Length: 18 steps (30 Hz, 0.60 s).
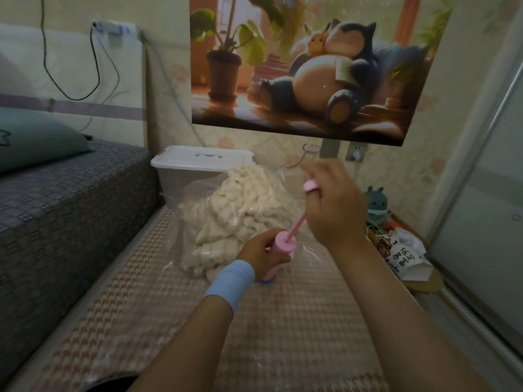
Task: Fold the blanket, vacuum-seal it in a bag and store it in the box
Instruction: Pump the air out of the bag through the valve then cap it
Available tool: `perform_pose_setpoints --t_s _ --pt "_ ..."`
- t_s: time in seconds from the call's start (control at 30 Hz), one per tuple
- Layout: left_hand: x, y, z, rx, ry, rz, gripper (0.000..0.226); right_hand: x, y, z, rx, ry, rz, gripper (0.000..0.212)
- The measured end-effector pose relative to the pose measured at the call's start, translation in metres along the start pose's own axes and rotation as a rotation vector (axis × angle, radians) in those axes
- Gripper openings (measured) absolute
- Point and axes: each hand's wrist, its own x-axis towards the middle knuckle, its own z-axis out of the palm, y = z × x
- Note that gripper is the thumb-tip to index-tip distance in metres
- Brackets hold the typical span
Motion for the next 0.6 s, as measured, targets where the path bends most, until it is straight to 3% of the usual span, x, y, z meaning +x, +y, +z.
perform_pose_setpoints --t_s 0.07,0.1,0.17,0.23,0.3,0.33,0.5,0.53,0.6 --pt "0.001 -0.002 0.001 0.011 -0.008 0.009 0.051 0.006 0.001 -0.004 0.038 0.114 0.017 0.040" --pt "0.001 -0.001 0.002 0.013 -0.005 0.001 0.051 -0.002 0.001 0.001 0.023 0.087 0.040 0.041" --pt "-0.002 0.000 0.005 -0.008 0.006 -0.017 0.048 -0.032 0.004 0.020 -0.021 -0.141 0.115 0.043" --pt "-0.004 0.002 0.007 -0.016 0.009 -0.026 0.035 -0.064 0.009 0.040 -0.076 -0.505 0.199 0.041" --pt "-0.005 0.002 0.007 -0.017 0.000 -0.019 0.030 -0.071 0.012 0.046 -0.107 -0.637 0.193 0.035" --pt "-0.006 0.004 0.005 -0.037 -0.003 -0.021 0.033 -0.063 0.011 0.042 -0.096 -0.571 0.168 0.033" --pt "-0.001 -0.001 0.000 -0.013 -0.021 0.003 0.050 0.001 0.003 -0.001 0.027 0.070 -0.001 0.036" --pt "-0.001 -0.002 0.001 -0.008 -0.019 0.011 0.050 0.003 0.004 -0.003 0.038 0.112 0.013 0.037" --pt "-0.003 -0.001 0.003 -0.005 -0.014 0.017 0.049 -0.013 0.005 0.006 0.012 0.034 0.065 0.038"
